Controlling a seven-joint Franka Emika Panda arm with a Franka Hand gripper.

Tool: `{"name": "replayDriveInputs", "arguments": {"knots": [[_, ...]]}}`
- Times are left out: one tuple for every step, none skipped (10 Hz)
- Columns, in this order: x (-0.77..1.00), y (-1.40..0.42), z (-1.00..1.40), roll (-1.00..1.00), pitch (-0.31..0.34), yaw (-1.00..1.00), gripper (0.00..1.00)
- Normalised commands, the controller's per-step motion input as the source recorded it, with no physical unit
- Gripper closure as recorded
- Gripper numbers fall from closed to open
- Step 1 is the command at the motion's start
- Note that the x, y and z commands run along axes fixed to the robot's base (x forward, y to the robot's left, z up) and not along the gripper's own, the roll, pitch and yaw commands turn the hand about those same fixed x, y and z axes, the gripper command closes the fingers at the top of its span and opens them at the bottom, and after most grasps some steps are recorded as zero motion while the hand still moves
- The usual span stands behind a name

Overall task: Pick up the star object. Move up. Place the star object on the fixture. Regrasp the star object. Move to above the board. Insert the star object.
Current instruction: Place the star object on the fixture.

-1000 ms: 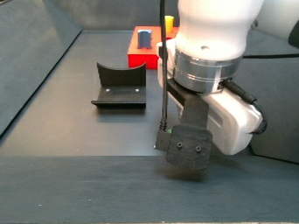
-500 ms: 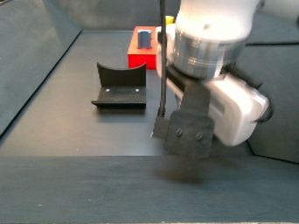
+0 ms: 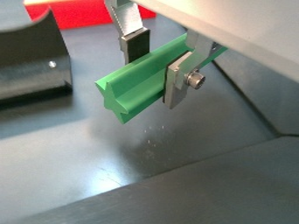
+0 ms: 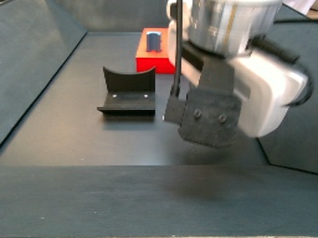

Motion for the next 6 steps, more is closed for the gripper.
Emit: {"name": "replayDriveInputs", "arguments": {"knots": [[-0.02, 0.0, 1.0, 0.03, 0.059, -0.01, 1.0], [-0.02, 0.0, 1.0, 0.05, 0.07, -0.01, 1.0], [-0.02, -0.01, 1.0, 0.07, 0.082, 0.0, 1.0], [-0.02, -0.01, 1.0, 0.08, 0.092, 0.01, 1.0], [-0.03, -0.01, 1.0, 0.09, 0.102, 0.01, 1.0], [-0.03, -0.01, 0.98, 0.08, 0.1, 0.02, 1.0]]}}
